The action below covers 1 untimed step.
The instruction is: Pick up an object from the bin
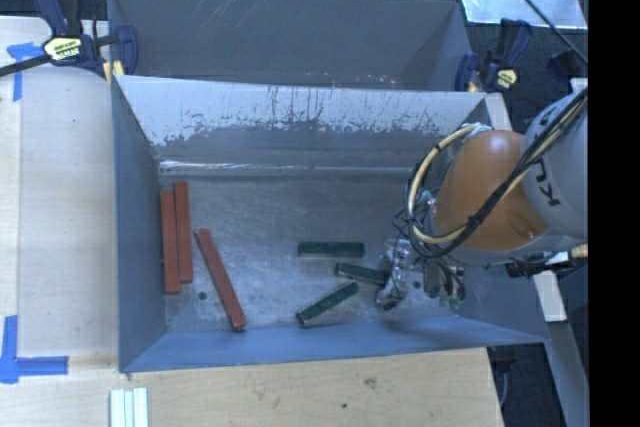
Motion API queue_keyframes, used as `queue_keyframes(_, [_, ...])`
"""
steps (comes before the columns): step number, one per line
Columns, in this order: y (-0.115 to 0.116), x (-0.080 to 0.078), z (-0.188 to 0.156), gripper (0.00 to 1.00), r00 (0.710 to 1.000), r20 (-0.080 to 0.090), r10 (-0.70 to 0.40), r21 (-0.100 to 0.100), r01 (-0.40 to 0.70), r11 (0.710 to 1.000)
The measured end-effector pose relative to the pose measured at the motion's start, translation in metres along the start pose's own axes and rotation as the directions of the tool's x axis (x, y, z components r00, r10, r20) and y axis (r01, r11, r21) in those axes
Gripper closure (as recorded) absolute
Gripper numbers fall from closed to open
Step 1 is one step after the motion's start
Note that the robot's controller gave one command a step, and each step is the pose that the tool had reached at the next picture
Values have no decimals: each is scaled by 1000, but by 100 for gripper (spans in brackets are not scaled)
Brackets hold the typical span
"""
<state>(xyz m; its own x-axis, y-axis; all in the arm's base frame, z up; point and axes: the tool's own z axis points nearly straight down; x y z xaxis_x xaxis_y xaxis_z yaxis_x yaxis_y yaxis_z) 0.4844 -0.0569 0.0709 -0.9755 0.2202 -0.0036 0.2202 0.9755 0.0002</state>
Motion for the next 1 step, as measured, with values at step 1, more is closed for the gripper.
queue_keyframes(1, [-13,-11,-143,100,993,1,-115,1,115,993])
